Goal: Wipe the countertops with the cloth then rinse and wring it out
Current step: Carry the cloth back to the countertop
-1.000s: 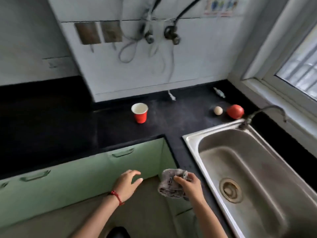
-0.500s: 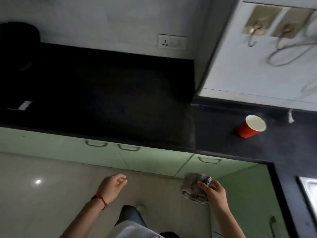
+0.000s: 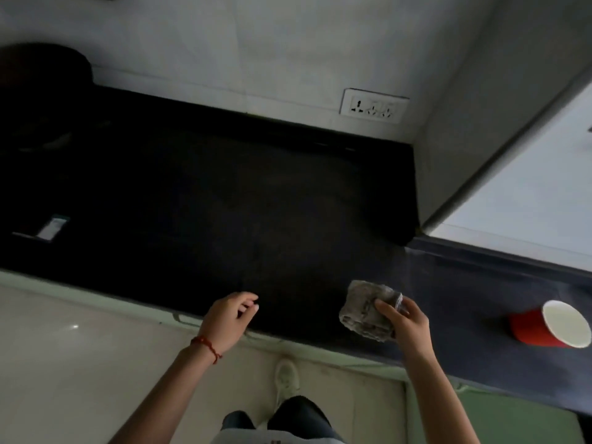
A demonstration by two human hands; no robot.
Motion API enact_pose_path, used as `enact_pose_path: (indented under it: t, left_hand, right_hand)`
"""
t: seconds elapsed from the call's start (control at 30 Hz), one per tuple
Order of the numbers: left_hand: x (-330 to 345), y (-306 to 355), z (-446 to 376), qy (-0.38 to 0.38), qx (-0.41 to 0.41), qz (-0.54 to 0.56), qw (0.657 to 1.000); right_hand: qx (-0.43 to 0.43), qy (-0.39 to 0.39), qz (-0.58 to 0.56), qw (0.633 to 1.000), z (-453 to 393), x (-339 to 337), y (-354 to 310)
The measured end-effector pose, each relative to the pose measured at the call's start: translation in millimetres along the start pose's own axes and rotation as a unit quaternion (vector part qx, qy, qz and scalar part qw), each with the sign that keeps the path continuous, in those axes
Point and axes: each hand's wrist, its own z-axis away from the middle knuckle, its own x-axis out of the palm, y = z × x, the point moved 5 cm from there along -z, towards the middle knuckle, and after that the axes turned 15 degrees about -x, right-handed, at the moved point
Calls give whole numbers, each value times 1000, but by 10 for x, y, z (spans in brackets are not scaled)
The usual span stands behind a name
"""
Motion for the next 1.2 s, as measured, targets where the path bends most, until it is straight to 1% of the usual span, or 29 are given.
enact_pose_path:
  t: [0.13, 0.27, 0.33, 0.4, 0.53, 0.57, 0.63, 0.67, 0.73, 0.77, 0.83, 0.87, 0.9, 0.93, 0.97, 1.1, 1.2]
  left_hand:
    - [-75, 248, -410, 9, 3, -32, 999]
    - [-120, 548, -796, 29, 39, -107, 993]
    - [-120, 680, -982, 48, 51, -143, 987]
    - [-88, 793, -1180, 57, 68, -193, 977]
    - [45, 853, -1539, 42, 91, -304, 947]
    - [60, 849, -1593, 42, 94, -327, 940]
    - [87, 818, -1667, 31, 93, -357, 929]
    - [94, 797, -1687, 33, 97, -363, 926]
    - [94, 771, -1699, 31, 102, -368, 924]
    - [89, 766, -1699, 31, 104, -372, 922]
    - [89, 760, -1711, 32, 106, -373, 921]
    - [90, 758, -1714, 28, 101, -374, 922]
    - [94, 756, -1709, 24, 98, -372, 923]
    - [103, 749, -1715, 26, 99, -369, 924]
    - [106, 745, -1722, 24, 96, -371, 923]
    - [102, 744, -1723, 23, 89, -369, 925]
    - [104, 762, -1706, 21, 83, -366, 927]
  right_hand:
    - [-4, -2, -24, 1000, -571, 238, -172]
    - [-28, 8, -23, 999, -1101, 454, -395]
    - [-46, 27, 1, 999, -1359, 538, -515]
    - [-84, 44, 51, 994, -1653, 615, -665]
    - [-153, 65, 154, 974, -2264, 762, -978]
    - [-182, 65, 176, 965, -2403, 805, -1073]
    - [-262, 61, 243, 932, -2629, 897, -1252]
    - [-299, 53, 298, 905, -2716, 949, -1307]
    - [-357, 17, 422, 834, -2842, 1074, -1308]
    - [-370, -11, 469, 802, -2881, 1142, -1256]
    - [-363, -88, 542, 753, -2882, 1292, -1024]
    - [-359, -122, 567, 731, -2838, 1363, -881]
    - [-361, -137, 580, 717, -2791, 1405, -757]
    - [-361, -137, 583, 715, -2752, 1431, -677]
    - [-364, -129, 576, 720, -2746, 1439, -638]
    - [-379, -101, 562, 728, -2912, 1397, -661]
    - [-357, -94, 531, 763, -3068, 1386, -755]
